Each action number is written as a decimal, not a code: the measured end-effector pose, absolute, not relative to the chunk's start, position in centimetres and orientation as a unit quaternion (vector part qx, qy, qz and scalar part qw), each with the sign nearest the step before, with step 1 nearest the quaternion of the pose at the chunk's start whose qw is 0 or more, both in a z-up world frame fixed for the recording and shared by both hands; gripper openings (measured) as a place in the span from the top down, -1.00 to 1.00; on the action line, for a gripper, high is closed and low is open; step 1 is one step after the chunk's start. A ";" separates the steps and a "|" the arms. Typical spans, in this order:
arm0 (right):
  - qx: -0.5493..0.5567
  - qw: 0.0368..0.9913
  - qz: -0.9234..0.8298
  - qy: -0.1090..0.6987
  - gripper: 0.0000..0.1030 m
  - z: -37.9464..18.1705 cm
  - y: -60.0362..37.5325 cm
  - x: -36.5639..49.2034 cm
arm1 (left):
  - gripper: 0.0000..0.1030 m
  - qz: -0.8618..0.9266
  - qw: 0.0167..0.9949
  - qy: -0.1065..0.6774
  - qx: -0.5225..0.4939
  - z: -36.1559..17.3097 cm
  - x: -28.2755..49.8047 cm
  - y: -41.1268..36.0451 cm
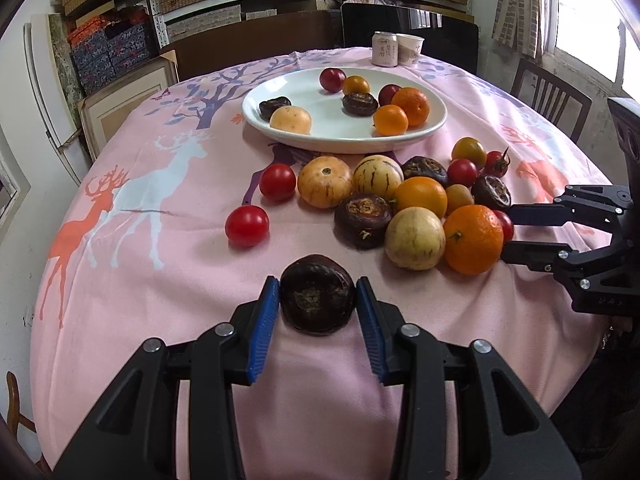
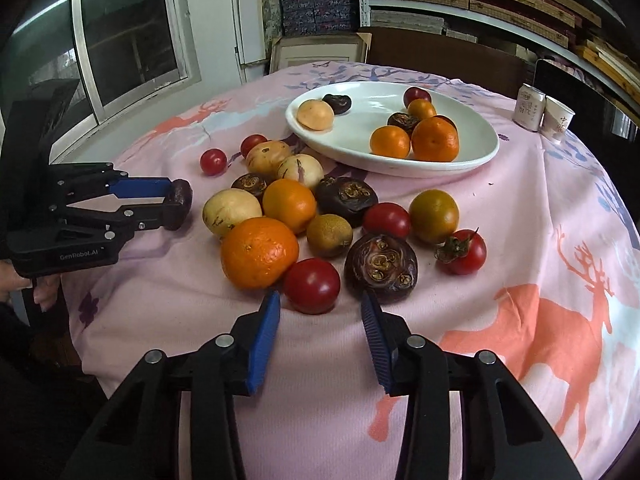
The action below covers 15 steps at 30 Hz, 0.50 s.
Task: Organize fruits
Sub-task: 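Hold the mangosteen with the left tool while the right tool grasps a red tomato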
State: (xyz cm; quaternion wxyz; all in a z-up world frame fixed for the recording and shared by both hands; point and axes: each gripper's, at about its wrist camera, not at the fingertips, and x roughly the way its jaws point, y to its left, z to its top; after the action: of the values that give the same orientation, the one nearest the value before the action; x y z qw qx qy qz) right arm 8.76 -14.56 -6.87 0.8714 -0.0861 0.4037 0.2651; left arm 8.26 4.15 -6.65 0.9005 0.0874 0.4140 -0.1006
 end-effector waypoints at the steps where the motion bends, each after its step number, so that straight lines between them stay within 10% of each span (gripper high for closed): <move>1: -0.085 0.871 0.265 0.406 0.18 -6.9 -14.3 8.8 | 0.25 -0.101 0.900 0.414 0.086 -6.7 8.3 4.1; 15: -0.065 0.862 0.270 0.424 0.38 -7.4 -14.4 10.4 | 0.01 -0.099 0.895 0.426 0.085 -8.2 9.2 4.0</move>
State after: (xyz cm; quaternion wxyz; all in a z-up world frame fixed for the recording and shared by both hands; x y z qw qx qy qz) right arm 10.38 -14.42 -7.41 0.8618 -0.0654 0.4242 0.2703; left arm 9.25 4.01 -8.20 0.8953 0.0854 0.4260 -0.0986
